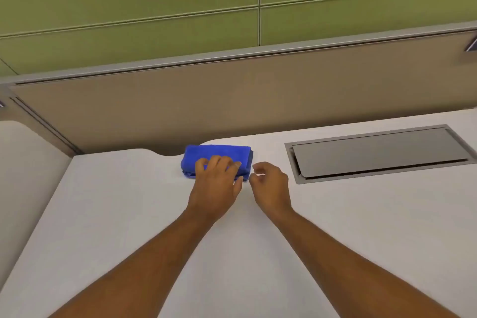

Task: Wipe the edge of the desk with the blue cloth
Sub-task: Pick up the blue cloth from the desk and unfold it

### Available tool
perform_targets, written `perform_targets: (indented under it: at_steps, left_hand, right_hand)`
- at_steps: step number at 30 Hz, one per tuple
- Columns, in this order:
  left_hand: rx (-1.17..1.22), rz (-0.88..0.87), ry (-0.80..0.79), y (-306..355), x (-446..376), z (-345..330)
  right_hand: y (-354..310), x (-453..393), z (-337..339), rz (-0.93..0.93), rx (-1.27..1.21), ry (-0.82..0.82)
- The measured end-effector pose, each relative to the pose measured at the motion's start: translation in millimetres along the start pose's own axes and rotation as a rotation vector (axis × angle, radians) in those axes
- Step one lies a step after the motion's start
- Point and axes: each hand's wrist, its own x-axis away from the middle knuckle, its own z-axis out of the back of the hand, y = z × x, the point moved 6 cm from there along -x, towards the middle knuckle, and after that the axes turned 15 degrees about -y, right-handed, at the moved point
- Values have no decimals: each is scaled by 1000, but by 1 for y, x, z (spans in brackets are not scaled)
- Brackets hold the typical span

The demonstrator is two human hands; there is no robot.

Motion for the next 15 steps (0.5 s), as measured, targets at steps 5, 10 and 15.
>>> perform_targets:
  at_steps: [5,10,15]
  left_hand:
    - [-93,9,-94,-5,-52,-20]
    - [-164,75,-94,-6,-67,-25]
    - [92,150,-83,-6,-66,-12]
  right_hand:
    - [24,-40,-11,-102,-177,-4]
    - [34,-52,-12,-110,-18,32]
    - [24,-54,-15,-187,-209,35]
